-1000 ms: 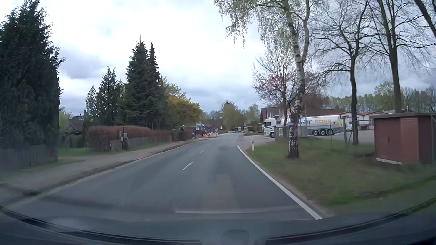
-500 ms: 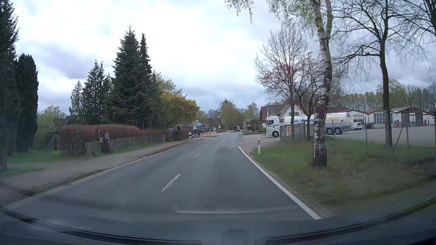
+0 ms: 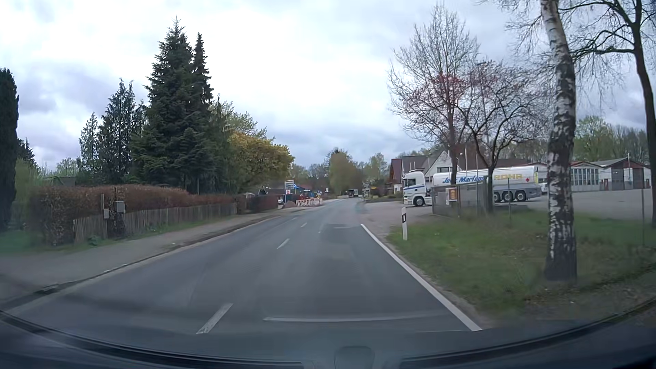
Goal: Follow the waypoints while adhering to traffic rules and regulations
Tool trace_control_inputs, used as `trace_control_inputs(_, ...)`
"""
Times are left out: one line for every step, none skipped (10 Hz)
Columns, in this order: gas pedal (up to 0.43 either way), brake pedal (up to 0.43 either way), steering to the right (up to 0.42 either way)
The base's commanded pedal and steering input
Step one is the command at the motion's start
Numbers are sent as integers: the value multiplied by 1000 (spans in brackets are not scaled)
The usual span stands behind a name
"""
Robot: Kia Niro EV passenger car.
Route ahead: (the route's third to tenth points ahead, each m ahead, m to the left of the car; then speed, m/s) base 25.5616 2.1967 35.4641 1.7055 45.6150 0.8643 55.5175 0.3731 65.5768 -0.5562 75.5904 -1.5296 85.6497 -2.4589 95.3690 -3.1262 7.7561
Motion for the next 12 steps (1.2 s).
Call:
trace_control_inputs(59,0,6)
trace_control_inputs(59,0,6)
trace_control_inputs(67,0,6)
trace_control_inputs(67,0,6)
trace_control_inputs(67,0,6)
trace_control_inputs(67,0,6)
trace_control_inputs(67,0,6)
trace_control_inputs(67,0,6)
trace_control_inputs(67,0,5)
trace_control_inputs(67,0,5)
trace_control_inputs(59,0,5)
trace_control_inputs(47,0,5)
